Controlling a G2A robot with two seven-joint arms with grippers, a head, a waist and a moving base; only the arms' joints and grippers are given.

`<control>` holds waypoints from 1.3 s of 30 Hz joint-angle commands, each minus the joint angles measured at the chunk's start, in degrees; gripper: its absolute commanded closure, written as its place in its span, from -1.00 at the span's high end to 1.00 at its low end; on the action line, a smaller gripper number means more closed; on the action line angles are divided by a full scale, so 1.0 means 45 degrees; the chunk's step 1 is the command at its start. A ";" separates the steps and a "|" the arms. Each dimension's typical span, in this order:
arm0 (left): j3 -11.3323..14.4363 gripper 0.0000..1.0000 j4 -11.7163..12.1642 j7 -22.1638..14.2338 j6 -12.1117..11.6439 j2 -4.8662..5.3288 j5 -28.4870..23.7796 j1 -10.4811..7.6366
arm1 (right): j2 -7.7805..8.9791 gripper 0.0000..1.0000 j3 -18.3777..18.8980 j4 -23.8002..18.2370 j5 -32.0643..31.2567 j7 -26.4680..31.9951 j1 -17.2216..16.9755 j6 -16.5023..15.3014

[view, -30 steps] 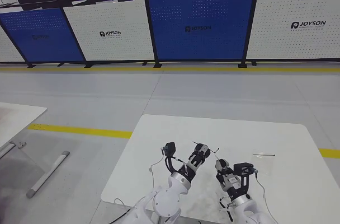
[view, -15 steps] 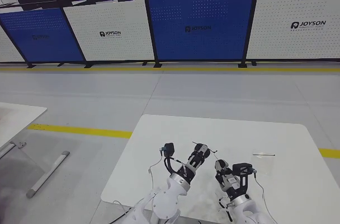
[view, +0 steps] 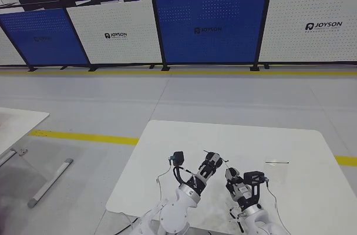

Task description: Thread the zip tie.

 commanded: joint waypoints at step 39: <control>-0.0530 -1.00 0.1522 0.1790 0.0569 -0.0235 -0.0699 -0.0689 | 0.0176 1.00 0.2394 -0.1281 0.3573 -0.1584 -0.1444 -0.1277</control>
